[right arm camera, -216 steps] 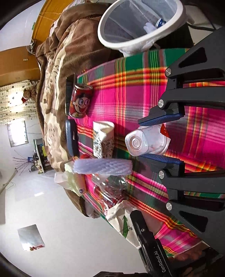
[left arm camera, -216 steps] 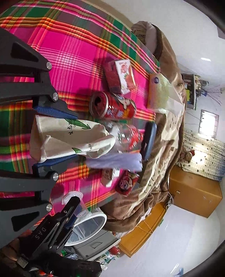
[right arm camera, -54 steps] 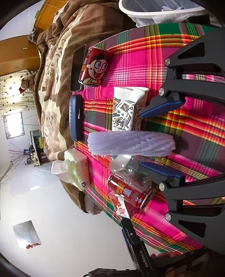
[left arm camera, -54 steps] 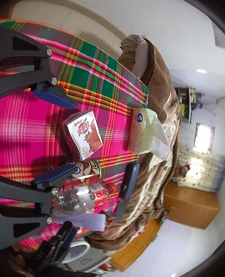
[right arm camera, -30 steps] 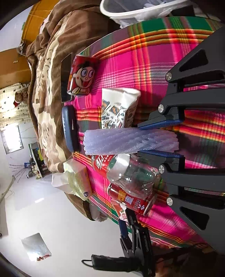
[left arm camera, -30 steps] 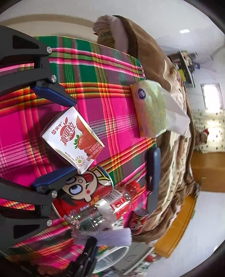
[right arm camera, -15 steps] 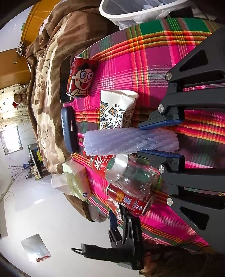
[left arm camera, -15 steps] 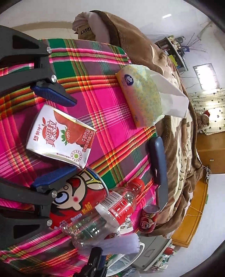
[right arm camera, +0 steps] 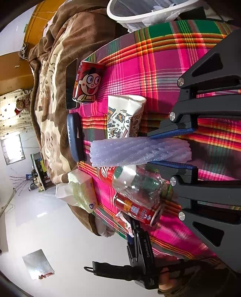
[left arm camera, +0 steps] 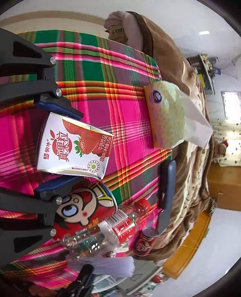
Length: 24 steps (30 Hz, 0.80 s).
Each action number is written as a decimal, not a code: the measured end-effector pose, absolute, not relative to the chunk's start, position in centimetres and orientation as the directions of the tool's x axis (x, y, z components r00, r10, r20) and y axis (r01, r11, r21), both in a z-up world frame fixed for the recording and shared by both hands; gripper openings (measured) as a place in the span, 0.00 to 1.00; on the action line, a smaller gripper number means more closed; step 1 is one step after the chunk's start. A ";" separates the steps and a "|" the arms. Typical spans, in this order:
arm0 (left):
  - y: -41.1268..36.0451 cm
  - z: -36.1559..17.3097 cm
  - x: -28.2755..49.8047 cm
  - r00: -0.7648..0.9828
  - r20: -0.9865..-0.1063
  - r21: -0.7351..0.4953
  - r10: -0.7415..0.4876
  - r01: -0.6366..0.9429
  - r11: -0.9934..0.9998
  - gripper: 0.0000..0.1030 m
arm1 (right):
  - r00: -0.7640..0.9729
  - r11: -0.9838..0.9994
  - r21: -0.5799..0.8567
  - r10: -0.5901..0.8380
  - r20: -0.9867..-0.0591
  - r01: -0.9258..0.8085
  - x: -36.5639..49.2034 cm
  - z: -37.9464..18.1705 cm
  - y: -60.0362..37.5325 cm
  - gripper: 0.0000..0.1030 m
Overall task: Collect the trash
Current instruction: 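Lift the foam sleeve with the right tool while the left tool lifts the milk carton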
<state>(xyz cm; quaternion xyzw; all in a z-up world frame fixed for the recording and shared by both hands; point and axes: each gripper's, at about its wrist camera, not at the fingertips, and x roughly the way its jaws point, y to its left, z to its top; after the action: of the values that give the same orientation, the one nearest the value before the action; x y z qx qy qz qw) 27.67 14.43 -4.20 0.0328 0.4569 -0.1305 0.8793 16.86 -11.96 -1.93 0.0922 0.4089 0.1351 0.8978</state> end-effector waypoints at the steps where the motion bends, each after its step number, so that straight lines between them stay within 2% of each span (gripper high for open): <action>1: 14.5 -4.0 27.2 0.561 -0.805 -0.065 -0.196 0.244 0.968 0.57 | 0.629 0.946 0.276 0.321 -0.708 -0.173 16.7 -1.9 -12.0 0.24; 11: 13.8 -1.9 22.7 0.607 -0.763 -0.129 -0.222 0.194 0.973 0.57 | 0.642 0.941 0.268 0.337 -0.689 -0.207 15.1 -1.0 -12.6 0.24; 13: 13.3 -1.3 21.9 0.623 -0.756 -0.109 -0.203 0.187 0.976 0.57 | 0.649 0.943 0.261 0.332 -0.684 -0.208 14.9 -0.7 -13.0 0.24; 24: 8.9 2.9 18.0 0.680 -0.681 -0.166 -0.272 0.219 0.962 0.57 | 0.707 0.948 0.265 0.311 -0.636 -0.179 12.5 1.3 -16.9 0.24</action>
<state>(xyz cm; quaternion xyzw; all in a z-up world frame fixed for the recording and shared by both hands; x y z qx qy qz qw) 17.99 8.92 2.92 -0.0353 0.3772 -0.1339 0.9157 12.53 -16.90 1.27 0.0919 0.3590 0.1332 0.9192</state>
